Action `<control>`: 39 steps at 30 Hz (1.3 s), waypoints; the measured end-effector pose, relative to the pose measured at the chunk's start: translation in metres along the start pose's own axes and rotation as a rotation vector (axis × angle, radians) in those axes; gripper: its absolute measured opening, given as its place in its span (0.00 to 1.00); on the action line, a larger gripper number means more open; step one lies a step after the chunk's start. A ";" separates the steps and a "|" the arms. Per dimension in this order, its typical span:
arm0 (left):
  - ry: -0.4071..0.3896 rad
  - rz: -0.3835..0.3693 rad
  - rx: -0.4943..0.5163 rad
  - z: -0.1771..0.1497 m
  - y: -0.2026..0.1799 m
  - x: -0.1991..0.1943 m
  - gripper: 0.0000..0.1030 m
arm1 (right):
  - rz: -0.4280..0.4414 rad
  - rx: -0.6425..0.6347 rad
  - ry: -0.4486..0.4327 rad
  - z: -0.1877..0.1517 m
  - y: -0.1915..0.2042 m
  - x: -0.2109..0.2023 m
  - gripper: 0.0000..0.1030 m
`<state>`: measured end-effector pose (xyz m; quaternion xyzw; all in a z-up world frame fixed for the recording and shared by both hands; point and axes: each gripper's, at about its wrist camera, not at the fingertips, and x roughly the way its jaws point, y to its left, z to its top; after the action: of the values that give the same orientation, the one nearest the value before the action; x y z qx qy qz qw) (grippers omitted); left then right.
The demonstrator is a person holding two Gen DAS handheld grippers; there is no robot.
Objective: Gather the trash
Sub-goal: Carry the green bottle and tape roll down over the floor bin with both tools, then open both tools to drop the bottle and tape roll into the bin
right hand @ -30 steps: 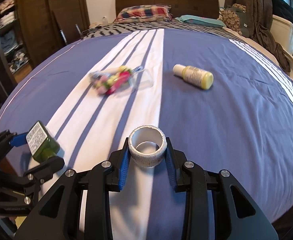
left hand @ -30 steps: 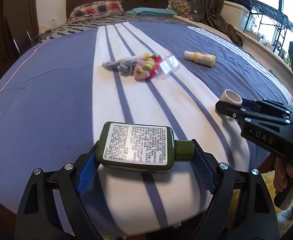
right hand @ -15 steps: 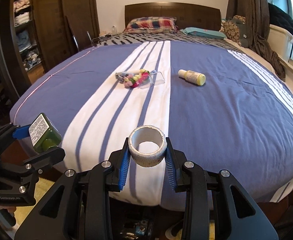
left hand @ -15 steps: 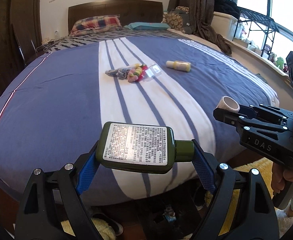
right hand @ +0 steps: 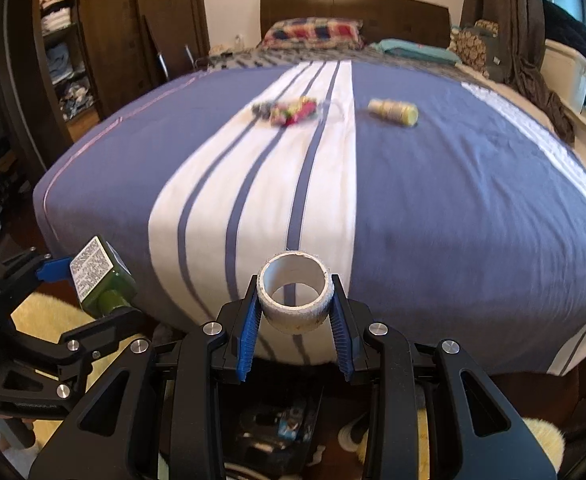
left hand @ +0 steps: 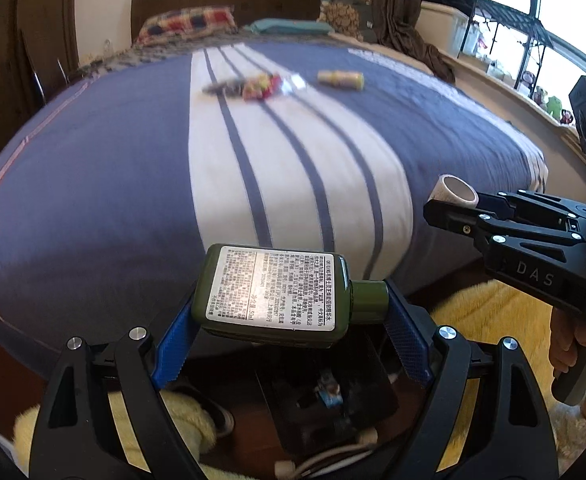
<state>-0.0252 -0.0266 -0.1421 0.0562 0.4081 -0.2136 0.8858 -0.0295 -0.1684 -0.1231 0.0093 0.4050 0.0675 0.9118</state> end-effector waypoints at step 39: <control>0.470 -0.116 -0.068 -0.106 -0.002 0.138 0.79 | 0.099 0.090 0.423 -0.092 -0.006 0.119 0.35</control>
<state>-0.0207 -0.0449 -0.3149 0.0510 0.6124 -0.2314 0.7542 -0.0182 -0.1620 -0.2730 0.0555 0.5888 0.0946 0.8008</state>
